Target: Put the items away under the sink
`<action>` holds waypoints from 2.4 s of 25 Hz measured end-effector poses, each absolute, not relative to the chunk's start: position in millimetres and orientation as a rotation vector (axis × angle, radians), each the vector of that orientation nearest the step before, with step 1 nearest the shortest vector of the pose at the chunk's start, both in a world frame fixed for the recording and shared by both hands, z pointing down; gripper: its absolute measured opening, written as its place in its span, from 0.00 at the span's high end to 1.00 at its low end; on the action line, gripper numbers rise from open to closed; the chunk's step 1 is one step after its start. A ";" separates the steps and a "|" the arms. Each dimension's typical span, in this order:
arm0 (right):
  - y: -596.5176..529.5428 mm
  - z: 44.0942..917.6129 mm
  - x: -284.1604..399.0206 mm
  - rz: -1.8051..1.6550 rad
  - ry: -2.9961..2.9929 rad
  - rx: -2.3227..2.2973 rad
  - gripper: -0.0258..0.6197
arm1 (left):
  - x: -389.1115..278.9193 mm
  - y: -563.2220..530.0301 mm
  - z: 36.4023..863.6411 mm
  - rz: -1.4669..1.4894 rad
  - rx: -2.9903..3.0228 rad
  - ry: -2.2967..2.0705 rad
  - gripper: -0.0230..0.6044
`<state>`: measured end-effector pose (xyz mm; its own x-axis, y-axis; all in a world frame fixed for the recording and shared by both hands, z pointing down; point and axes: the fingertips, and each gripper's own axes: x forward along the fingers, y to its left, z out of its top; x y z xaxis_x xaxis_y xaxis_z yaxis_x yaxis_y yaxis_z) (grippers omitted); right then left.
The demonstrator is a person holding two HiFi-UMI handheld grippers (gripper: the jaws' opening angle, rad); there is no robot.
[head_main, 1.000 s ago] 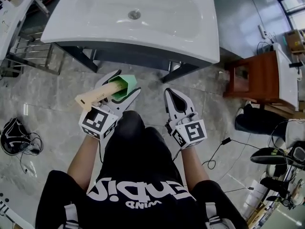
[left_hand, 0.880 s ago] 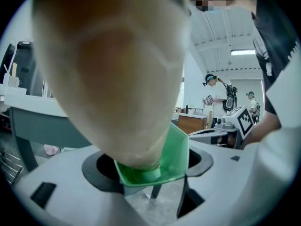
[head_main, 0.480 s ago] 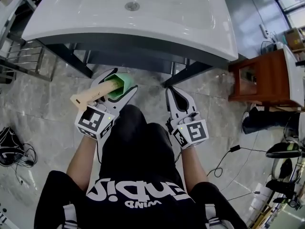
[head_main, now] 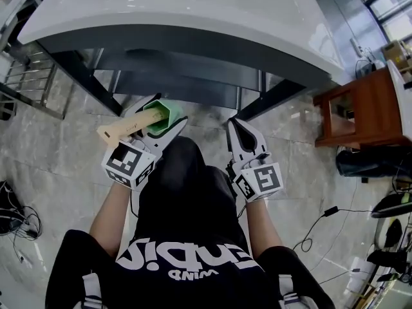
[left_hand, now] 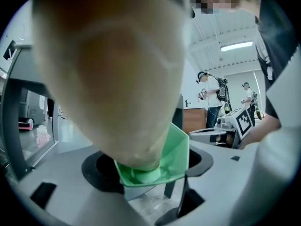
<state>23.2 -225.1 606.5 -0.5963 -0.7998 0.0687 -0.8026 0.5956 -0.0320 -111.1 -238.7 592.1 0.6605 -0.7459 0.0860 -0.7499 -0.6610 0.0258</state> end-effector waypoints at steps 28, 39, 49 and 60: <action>-230.6 655.8 25.7 0.061 -2.803 1.416 0.93 | -82.9 -244.8 651.6 0.116 2.872 -1.224 0.41; -231.5 654.0 46.8 0.066 -2.785 1.474 0.93 | -59.7 -265.0 669.2 0.169 2.867 -1.200 0.41; -246.9 663.7 42.7 0.085 -2.776 1.467 0.93 | -56.2 -315.2 677.2 0.279 2.867 -1.226 0.41; -254.4 661.7 35.4 0.086 -2.784 1.463 0.93 | -53.8 -370.6 686.5 0.364 2.859 -1.260 0.41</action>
